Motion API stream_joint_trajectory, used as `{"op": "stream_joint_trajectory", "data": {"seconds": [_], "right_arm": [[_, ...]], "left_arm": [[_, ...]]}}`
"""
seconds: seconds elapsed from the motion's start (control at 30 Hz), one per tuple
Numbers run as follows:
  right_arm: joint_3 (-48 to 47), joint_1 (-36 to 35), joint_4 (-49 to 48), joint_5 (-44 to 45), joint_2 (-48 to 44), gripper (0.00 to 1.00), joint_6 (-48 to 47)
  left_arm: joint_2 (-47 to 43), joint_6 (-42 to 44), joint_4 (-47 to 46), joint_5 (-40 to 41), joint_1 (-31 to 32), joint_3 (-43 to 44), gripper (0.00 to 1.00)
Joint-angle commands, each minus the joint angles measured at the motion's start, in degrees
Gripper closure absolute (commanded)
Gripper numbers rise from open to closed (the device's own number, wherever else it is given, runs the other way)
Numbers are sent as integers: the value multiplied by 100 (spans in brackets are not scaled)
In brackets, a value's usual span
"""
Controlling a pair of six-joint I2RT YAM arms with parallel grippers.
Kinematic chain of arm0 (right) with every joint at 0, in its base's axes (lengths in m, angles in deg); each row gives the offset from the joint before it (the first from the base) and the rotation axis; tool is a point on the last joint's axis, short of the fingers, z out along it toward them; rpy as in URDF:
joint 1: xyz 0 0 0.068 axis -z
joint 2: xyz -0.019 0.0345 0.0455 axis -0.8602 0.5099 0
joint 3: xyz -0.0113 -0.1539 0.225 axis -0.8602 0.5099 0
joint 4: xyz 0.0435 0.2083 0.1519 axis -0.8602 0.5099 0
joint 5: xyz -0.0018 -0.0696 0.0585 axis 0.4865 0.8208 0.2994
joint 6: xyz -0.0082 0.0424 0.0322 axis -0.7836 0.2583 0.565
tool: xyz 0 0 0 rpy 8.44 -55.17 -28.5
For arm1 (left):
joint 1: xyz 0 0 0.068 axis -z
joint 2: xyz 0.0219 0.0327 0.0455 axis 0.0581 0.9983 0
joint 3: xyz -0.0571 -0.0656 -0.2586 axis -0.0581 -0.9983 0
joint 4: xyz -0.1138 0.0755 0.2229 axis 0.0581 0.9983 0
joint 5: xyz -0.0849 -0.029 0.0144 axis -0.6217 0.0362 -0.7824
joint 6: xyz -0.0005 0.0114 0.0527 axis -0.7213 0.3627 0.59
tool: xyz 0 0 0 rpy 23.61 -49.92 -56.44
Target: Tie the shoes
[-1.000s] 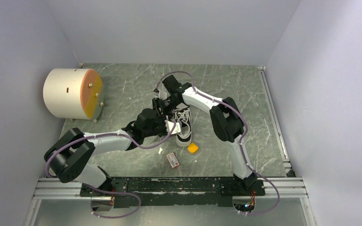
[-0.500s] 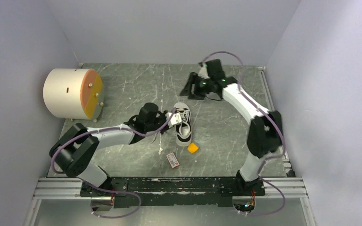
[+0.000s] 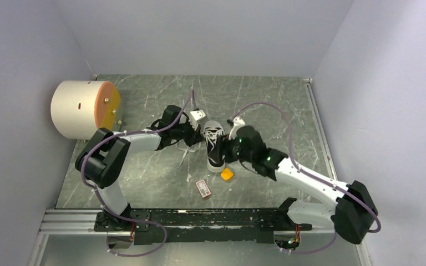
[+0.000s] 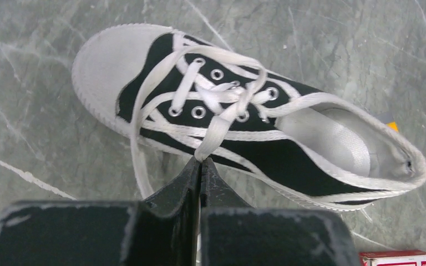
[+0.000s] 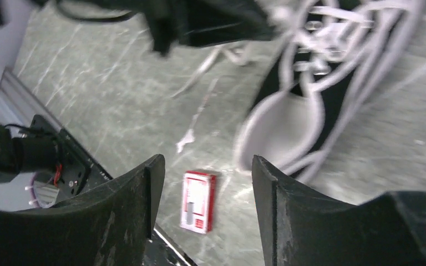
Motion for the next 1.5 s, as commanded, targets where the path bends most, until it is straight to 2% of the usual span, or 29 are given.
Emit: {"op": "stream_joint_trajectory", "data": {"seconds": [0.0, 0.1, 0.23, 0.4, 0.53, 0.83, 0.9, 0.97, 1.03, 1.07, 1.1, 1.17, 1.23, 1.33, 1.47], "right_arm": [[628, -1180, -1707, 1522, -158, 37, 471], [561, -2043, -2084, 2376, 436, 36, 503], [155, -2648, -2440, 3408, 1491, 36, 969], [-367, -2813, -2878, 3920, 2674, 34, 1526], [-819, -2863, -2957, 4073, 3514, 32, 1590], [-1588, -3040, -2357, 4980, 4638, 31, 1021], [-1850, -3114, -1936, 5355, 4903, 32, 904], [-2136, -3150, -1471, 5648, 5151, 36, 882], [-2277, -3141, -1231, 5796, 5270, 44, 825], [-2254, -3146, -1232, 5800, 5268, 54, 742], [-2204, -3146, -1246, 5781, 5228, 67, 685], [-2009, -3139, -1357, 5593, 5016, 90, 505], [-1846, -3145, -1464, 5285, 4592, 100, 251], [-1459, -3063, -1889, 4076, 3756, 100, -394], [-680, -2148, -2377, 652, 2397, 100, -129]], "left_arm": [[287, -584, 20, -755, -210, 312, 95], [480, -664, 185, -848, -351, 484, 95], [583, -811, 178, -849, -483, 546, 95], [733, -887, 196, -1019, -601, 658, 95], [679, -1003, 55, -977, -601, 548, 95], [678, -1013, -211, -795, -602, 441, 95], [654, -1013, -278, -719, -601, 407, 95], [644, -1013, -330, -680, -601, 379, 95], [635, -1013, -312, -666, -601, 381, 95], [618, -1013, -294, -663, -601, 382, 95], [597, -1114, -299, -653, -601, 369, 95], [537, -1213, -296, -646, -601, 331, 95], [472, -1207, -271, -663, -601, 312, 95], [367, -1262, -347, -883, -612, 233, 95], [270, -1414, -585, -1148, -617, 100, 95]]}}
